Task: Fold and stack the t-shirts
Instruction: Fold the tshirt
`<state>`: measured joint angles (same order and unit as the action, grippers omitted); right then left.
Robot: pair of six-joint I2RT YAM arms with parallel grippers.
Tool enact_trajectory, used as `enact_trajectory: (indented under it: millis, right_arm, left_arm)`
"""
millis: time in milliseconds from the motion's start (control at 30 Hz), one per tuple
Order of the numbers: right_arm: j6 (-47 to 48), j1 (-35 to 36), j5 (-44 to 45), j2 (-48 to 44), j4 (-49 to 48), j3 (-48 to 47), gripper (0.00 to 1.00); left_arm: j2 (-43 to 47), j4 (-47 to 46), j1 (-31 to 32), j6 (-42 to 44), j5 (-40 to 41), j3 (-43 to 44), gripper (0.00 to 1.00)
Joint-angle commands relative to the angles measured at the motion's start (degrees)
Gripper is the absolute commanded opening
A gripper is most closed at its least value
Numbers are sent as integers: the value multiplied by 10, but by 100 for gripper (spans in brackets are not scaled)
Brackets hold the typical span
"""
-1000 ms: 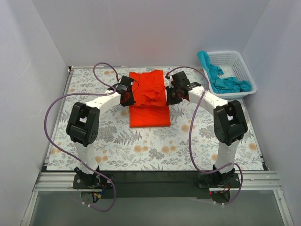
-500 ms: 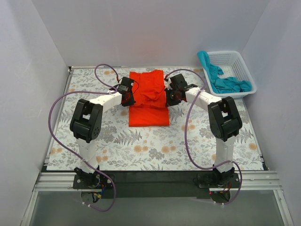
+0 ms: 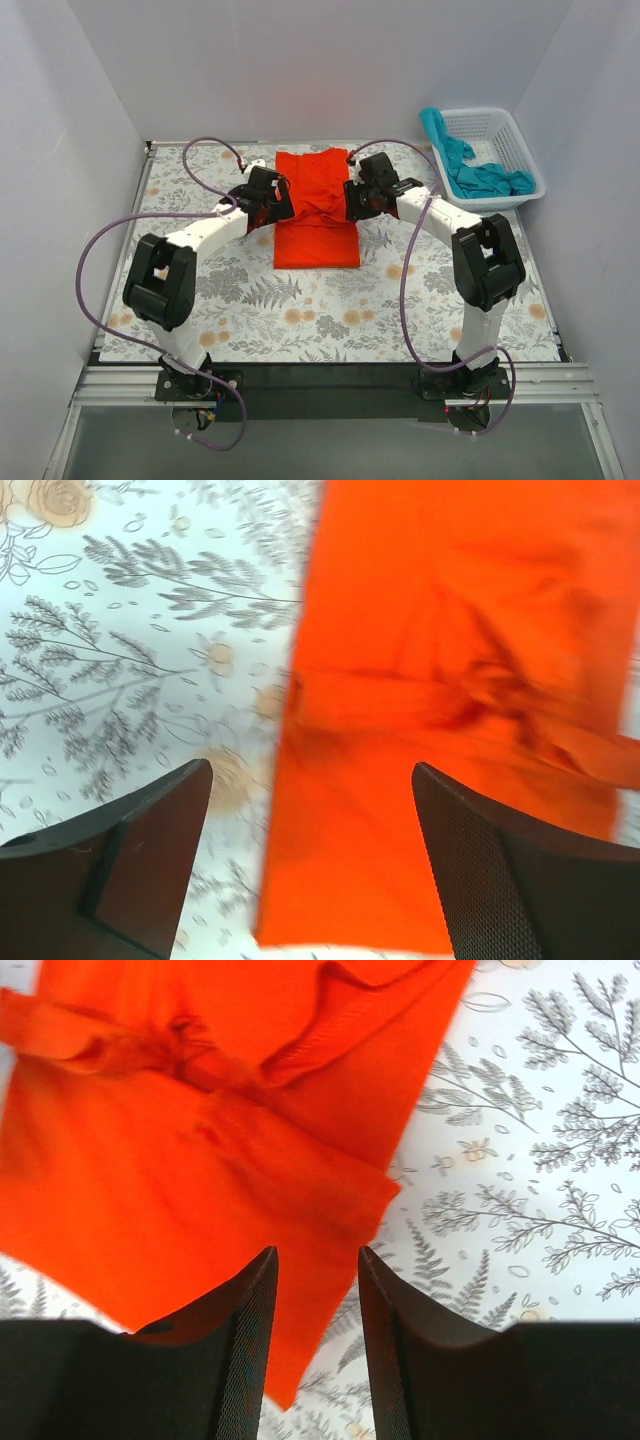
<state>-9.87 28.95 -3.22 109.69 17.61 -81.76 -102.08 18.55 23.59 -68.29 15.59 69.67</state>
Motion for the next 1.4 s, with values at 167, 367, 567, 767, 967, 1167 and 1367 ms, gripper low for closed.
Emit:
enact_trajectory:
  millis: [167,367,567,767,967,1167,1367]
  right_arm:
    - [-10,62,-55,-16,-68,8,29]
    - [-28,66,-89,49,-91,-24,17]
    - [-14,66,-88,113,-95,-71,14]
    - [13,57,-44,144,-91,-117,14]
    - [34,49,-8,199,-87,-212,19]
    - [49,50,-32,143,-63,-193,20]
    - [36,87,-38,2,-78,-27,22]
  left_arm:
    - [105,-35,80,-105,-7,-100,42]
    - [51,-35,91,-138,-28,-123,19]
    - [29,-8,92,-141,-63,-132,16]
    - [39,21,92,-149,-97,-169,15]
    - [74,33,91,-155,-122,-208,15]
    - [129,54,92,-163,-144,-239,16]
    - [209,76,94,-179,-135,-267,26]
